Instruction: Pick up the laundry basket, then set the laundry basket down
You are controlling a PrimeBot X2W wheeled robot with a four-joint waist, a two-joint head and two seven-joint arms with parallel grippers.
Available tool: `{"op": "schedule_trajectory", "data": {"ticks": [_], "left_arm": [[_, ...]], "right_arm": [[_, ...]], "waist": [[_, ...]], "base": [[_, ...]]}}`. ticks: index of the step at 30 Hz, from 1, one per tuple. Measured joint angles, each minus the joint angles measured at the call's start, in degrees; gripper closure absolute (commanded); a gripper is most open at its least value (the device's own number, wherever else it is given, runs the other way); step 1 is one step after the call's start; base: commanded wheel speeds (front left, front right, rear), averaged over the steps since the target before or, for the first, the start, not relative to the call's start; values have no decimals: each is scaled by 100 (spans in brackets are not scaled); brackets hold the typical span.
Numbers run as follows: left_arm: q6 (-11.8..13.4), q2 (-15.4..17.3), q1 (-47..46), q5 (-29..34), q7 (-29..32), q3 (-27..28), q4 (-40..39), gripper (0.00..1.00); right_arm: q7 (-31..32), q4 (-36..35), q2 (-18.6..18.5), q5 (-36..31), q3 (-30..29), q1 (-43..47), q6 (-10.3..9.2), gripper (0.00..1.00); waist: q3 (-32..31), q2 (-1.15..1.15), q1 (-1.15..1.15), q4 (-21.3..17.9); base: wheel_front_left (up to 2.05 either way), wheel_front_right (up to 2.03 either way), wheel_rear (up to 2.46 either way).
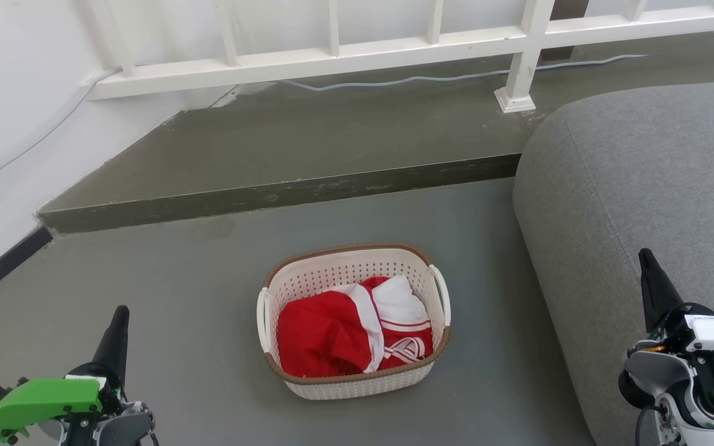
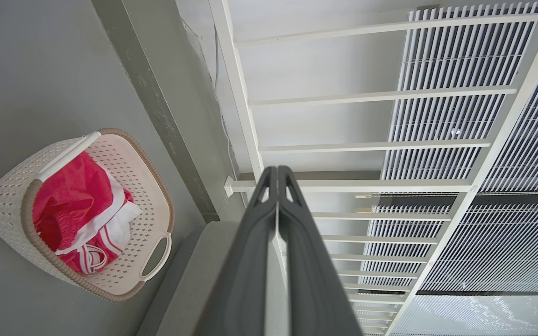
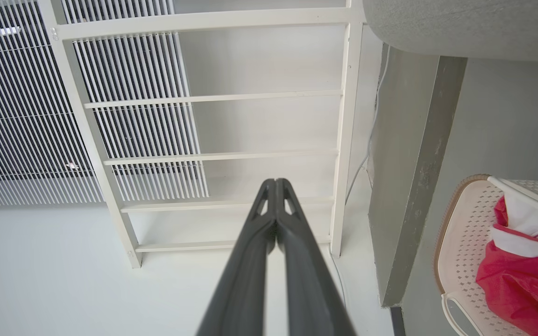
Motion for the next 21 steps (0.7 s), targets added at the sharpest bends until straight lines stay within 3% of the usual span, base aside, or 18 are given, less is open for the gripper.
{"op": "schedule_trajectory", "data": {"ticks": [21], "left_arm": [[0, -14, -10, 0, 25, 12, 23, 100]], "right_arm": [[24, 19, 1, 0, -5, -2, 0, 100]], "waist": [[-1, 0, 0, 0]], "base": [[0, 0, 0]]}}
